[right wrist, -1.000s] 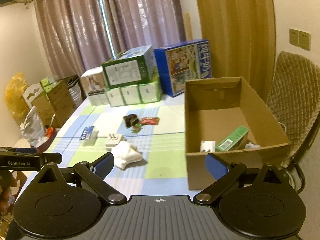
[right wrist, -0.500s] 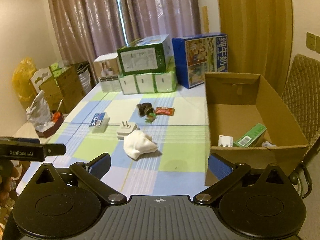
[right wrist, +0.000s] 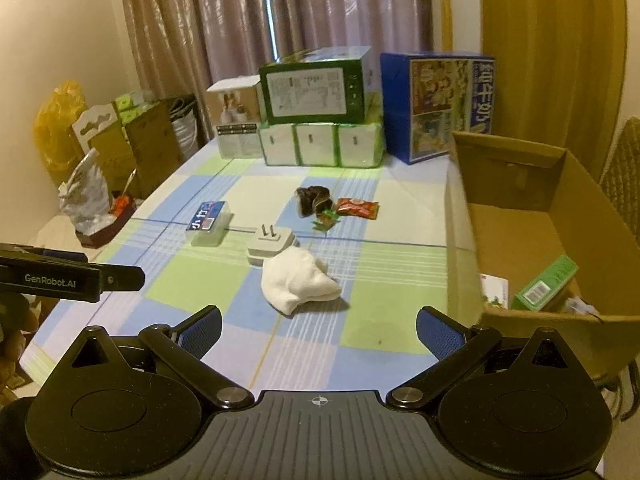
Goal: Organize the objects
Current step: 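Withdraw both tools from the cardboard box back over the table, then grasp the white towel with the right gripper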
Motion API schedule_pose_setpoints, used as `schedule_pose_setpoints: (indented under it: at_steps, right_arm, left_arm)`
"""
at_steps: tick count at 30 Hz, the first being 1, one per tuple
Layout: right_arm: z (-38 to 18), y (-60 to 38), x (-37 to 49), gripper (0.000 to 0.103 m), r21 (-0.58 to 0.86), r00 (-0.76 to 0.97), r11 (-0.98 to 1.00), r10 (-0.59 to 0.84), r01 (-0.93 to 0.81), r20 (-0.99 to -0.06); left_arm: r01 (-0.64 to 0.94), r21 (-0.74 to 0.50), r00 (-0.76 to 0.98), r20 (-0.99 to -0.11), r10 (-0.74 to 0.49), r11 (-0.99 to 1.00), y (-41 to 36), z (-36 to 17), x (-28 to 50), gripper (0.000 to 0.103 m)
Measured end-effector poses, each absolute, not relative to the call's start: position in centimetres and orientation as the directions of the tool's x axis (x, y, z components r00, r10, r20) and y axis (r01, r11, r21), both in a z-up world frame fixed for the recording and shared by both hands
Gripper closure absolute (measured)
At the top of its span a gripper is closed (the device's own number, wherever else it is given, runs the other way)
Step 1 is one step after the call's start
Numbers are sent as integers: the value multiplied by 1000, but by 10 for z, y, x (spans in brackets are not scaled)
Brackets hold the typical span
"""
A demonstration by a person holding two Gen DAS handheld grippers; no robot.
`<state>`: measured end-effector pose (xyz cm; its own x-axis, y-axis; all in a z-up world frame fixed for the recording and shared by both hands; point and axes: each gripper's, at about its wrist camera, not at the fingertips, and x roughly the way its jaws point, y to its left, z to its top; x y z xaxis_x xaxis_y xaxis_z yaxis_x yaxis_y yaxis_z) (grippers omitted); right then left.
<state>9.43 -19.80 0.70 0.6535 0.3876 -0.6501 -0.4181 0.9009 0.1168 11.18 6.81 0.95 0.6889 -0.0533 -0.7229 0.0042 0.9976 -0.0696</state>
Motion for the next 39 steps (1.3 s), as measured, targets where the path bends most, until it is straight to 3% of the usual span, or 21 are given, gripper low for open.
schedule_pose_setpoints:
  at_steps: [23,31,35,37,39]
  right_arm:
    - [-94,-135,205,6,79,584,834,446,-546,-678]
    - [-121,-128,226,22,100,523,809,463,-580,-716]
    - [-125,-124,234,36,116,509,814,460,-570,-728]
    - [-123,-126,235,55,124,506,824,451,-553,-735]
    - [-117,-134,237,66,144,521,844,443,-516,-730]
  left_arm:
    - [49,-66,670,-738,-82,997,87,-77,213,1]
    - [24,-101,684,-723,-90,995,96,-100,220,2]
    - [35,-114,683,-722,-107,993,96,-104,223,2]
    - [34,-119,680,-725,-110,992,96,-106,225,2]
    - [36,-117,675,-730,-110,993,95,-108,228,2]
